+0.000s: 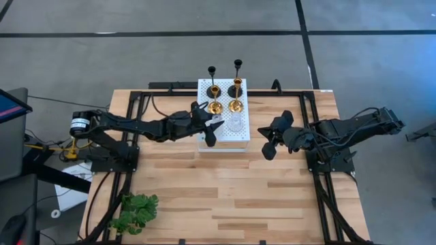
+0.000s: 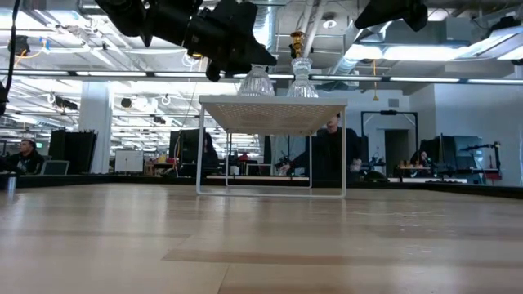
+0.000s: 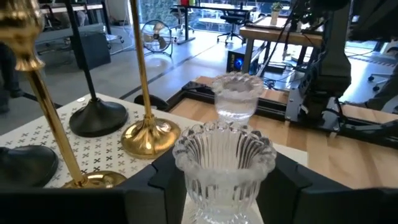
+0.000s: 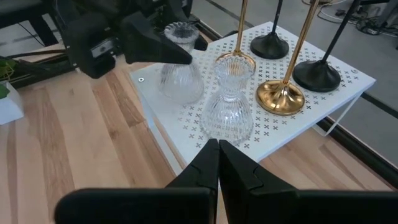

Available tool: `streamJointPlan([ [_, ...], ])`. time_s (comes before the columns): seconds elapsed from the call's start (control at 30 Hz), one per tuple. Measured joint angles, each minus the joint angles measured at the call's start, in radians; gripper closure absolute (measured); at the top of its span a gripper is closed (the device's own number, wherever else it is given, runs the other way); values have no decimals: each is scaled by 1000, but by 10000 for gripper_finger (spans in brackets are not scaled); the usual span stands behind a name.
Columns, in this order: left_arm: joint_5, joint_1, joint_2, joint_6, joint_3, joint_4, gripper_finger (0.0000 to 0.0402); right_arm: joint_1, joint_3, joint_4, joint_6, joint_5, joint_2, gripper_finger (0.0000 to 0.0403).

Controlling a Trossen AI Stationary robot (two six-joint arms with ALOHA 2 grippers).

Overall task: Pick & Place candle stick holders
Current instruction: Put the transparent candle holder on the shelf

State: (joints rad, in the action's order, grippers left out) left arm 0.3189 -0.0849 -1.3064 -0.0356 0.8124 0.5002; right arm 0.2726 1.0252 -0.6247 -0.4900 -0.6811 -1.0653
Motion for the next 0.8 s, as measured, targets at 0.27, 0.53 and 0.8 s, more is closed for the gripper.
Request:
streamJointPlan([
  [0.27, 2, -16, -29, -50, 2, 4, 243, 1, 0, 0, 0, 1, 0, 403],
  [0.53, 2, -16, -22, -52, 0, -3, 176, 1, 0, -6, 0, 2, 0, 403],
  [0.8, 2, -12, -22, -55, 0, 2, 152, 1, 0, -8, 0, 3, 0, 403],
])
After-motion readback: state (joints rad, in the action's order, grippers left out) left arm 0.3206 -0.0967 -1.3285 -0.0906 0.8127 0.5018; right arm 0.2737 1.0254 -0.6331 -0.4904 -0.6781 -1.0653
